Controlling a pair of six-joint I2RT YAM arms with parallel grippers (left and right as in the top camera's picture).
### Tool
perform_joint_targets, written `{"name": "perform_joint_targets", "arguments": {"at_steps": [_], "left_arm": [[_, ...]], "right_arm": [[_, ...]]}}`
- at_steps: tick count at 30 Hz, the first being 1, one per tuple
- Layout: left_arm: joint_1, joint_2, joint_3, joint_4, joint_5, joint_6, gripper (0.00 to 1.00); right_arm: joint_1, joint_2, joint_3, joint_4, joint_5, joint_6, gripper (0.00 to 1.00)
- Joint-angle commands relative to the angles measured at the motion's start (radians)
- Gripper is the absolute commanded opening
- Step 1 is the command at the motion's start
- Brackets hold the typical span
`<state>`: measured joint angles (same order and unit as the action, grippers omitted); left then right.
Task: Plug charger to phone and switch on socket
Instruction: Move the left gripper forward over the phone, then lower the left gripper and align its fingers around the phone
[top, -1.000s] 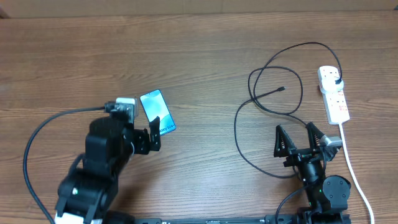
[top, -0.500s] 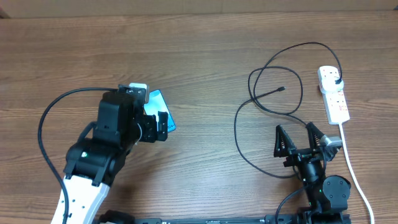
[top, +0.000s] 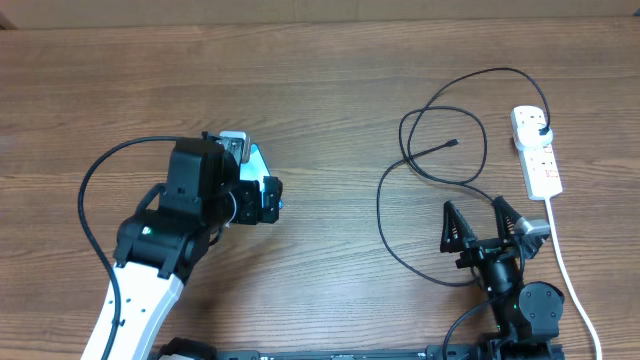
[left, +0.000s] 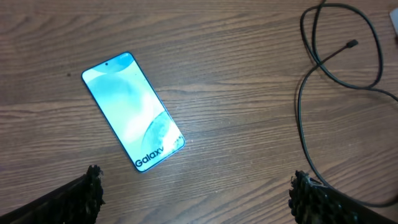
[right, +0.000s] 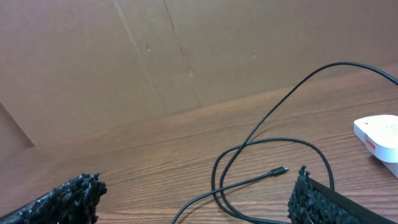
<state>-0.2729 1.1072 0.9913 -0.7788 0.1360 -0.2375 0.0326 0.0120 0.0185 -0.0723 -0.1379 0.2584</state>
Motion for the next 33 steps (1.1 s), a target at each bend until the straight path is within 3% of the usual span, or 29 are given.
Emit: {"name": "perform_joint_targets", "arguments": {"at_steps": [1, 6, 11, 17, 28, 33], "left_arm": [[0.004, 0.048, 0.068, -0.005, 0.010, -0.056, 1.00], [0.003, 0.137, 0.174, -0.056, -0.002, -0.097, 1.00], [0.003, 0.221, 0.252, -0.152, -0.144, -0.344, 1.00], [0.004, 0.316, 0.256, -0.169, -0.243, -0.474, 1.00], [0.007, 0.603, 0.297, -0.110, -0.209, -0.474, 1.00], [0.034, 0.719, 0.428, -0.200, -0.161, -0.381, 1.00]], "right_arm": [[0.001, -0.009, -0.011, 0.003, 0.006, 0.003, 1.00], [0.001, -0.009, -0.011, 0.003, 0.006, 0.003, 1.00], [0.001, -0.009, -0.011, 0.003, 0.006, 0.003, 1.00], [0.001, -0.009, -0.011, 0.003, 0.006, 0.003, 1.00], [0.001, -0.009, -0.011, 0.003, 0.006, 0.003, 1.00], [0.001, -0.009, -0.011, 0.003, 0.006, 0.003, 1.00]]}}
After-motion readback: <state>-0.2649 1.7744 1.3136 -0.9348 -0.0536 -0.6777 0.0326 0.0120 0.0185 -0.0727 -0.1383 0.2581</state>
